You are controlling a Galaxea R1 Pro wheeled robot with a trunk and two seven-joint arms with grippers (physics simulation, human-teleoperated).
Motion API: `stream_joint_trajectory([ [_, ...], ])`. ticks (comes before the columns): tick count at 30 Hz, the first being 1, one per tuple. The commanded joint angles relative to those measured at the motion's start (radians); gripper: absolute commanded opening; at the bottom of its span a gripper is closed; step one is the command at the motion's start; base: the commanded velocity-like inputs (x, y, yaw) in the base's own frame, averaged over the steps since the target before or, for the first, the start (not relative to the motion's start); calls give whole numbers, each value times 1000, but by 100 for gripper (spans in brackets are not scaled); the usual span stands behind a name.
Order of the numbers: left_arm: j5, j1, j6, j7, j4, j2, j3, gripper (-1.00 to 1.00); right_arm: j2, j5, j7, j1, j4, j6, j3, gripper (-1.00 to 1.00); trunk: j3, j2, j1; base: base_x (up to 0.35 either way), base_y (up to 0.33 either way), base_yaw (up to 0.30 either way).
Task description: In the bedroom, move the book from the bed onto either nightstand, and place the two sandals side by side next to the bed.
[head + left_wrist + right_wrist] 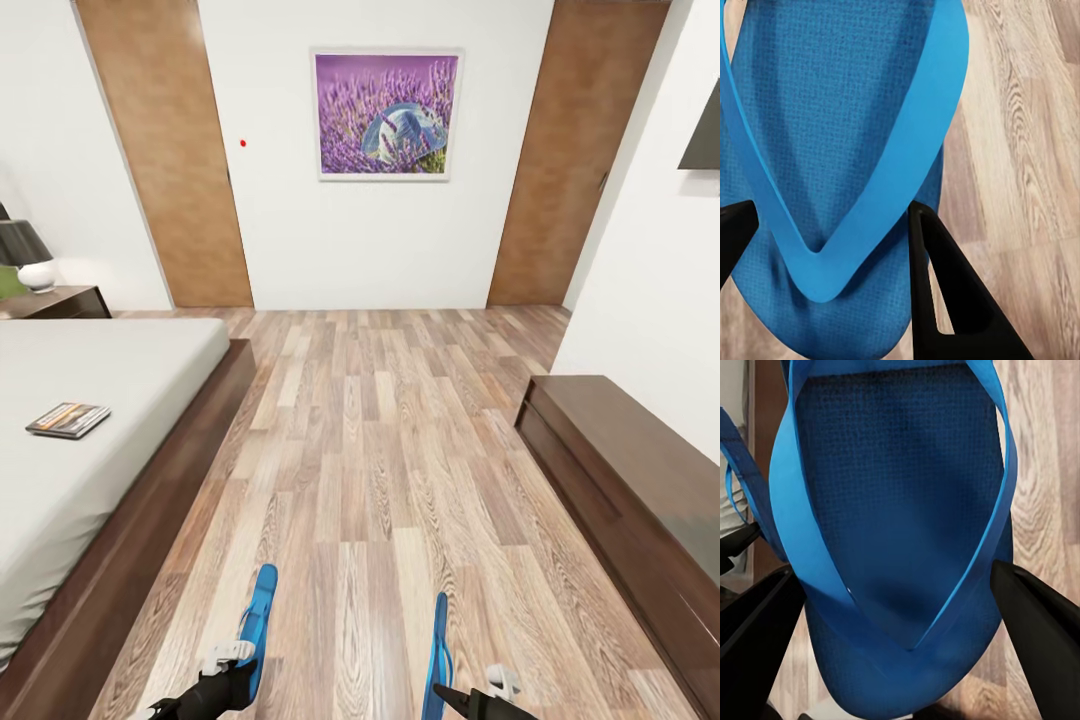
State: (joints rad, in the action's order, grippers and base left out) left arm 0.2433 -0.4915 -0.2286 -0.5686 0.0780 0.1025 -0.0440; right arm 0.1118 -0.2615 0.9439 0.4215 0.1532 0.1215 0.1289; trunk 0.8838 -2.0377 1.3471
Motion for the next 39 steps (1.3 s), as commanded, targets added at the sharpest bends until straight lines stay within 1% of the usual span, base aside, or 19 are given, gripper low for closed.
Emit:
stream_joint_trajectory([
  [1, 7, -1, -3, -4, -1, 0, -5, -100, 0, 1, 4, 0, 0, 10, 8, -100, -1, 0, 0, 0, 0, 0],
  [6, 6, 0, -3, -4, -1, 0, -5, -100, 4, 1, 4, 0, 0, 10, 8, -100, -8, 0, 0, 0, 0, 0],
  [39, 7, -1, -3, -4, -1, -1, -5, -100, 6, 1, 4, 0, 0, 10, 8, -100, -61, 0, 0, 0, 0, 0],
])
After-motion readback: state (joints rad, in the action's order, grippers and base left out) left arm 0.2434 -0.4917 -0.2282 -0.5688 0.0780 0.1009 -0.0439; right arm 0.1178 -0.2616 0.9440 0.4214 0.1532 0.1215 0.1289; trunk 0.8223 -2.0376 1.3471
